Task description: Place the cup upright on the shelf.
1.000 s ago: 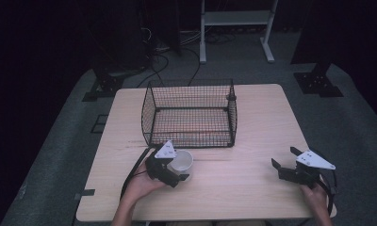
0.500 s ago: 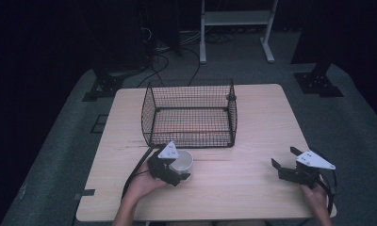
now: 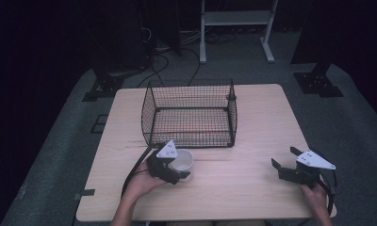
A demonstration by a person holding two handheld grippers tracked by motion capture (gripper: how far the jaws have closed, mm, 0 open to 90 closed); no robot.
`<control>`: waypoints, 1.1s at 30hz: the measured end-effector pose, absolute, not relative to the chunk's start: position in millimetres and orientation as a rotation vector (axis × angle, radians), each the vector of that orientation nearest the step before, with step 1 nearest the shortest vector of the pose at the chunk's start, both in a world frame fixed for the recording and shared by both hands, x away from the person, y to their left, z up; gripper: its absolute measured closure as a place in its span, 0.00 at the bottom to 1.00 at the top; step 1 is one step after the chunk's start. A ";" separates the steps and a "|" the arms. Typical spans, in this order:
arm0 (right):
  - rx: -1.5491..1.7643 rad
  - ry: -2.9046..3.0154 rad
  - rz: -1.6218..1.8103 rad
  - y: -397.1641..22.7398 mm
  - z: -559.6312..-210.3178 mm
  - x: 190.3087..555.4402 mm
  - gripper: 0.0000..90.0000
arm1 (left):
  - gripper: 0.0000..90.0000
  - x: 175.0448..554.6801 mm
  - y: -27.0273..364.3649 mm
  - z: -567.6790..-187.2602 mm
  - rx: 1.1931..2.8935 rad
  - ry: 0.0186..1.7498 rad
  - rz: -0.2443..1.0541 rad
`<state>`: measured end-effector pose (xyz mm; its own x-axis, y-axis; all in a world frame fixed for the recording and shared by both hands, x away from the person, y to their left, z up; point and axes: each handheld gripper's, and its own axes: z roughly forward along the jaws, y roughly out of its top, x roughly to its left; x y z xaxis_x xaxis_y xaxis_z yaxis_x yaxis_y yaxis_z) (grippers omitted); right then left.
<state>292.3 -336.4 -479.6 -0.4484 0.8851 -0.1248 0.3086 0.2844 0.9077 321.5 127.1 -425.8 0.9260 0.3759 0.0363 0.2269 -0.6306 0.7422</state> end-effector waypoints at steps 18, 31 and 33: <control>1.079 1.909 1.151 -337.3 -479.5 292.4 0.15 | 0.24 328.3 113.3 -399.4 2.271 0.358 0.242; 1.079 1.905 1.150 -337.4 -479.5 292.6 0.15 | 0.24 339.5 105.9 -381.2 2.277 0.318 0.245; 1.079 1.906 1.149 -337.6 -479.4 292.6 0.15 | 0.24 341.3 104.2 -378.2 2.280 0.313 0.243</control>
<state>292.6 -337.6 -479.4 -0.4455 0.8878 -0.1157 0.3119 0.2751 0.9094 341.3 104.2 -378.2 0.9509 0.3006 0.0739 0.1460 -0.6462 0.7491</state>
